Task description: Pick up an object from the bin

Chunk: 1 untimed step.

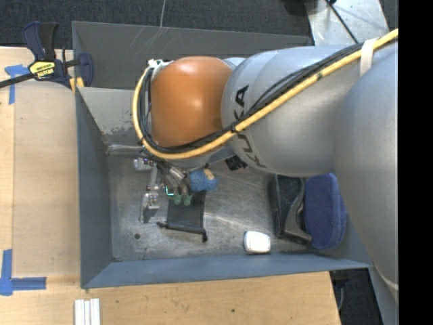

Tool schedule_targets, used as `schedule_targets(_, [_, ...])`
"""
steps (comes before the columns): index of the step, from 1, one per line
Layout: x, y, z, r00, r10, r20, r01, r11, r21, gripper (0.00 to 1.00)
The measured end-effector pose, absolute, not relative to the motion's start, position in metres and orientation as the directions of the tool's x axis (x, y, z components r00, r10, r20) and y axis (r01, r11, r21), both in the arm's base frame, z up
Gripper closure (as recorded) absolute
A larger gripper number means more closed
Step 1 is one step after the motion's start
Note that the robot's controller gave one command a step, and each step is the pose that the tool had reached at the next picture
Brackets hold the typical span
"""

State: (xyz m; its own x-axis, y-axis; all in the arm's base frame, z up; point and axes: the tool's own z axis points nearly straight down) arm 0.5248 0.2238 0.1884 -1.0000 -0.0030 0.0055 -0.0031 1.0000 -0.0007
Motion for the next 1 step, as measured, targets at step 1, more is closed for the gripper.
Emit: schedule_targets(1, [0.5672, 0.2005, 0.1484, -1.0, -0.025, -0.003, -0.025, 1.0, 0.0, 0.0])
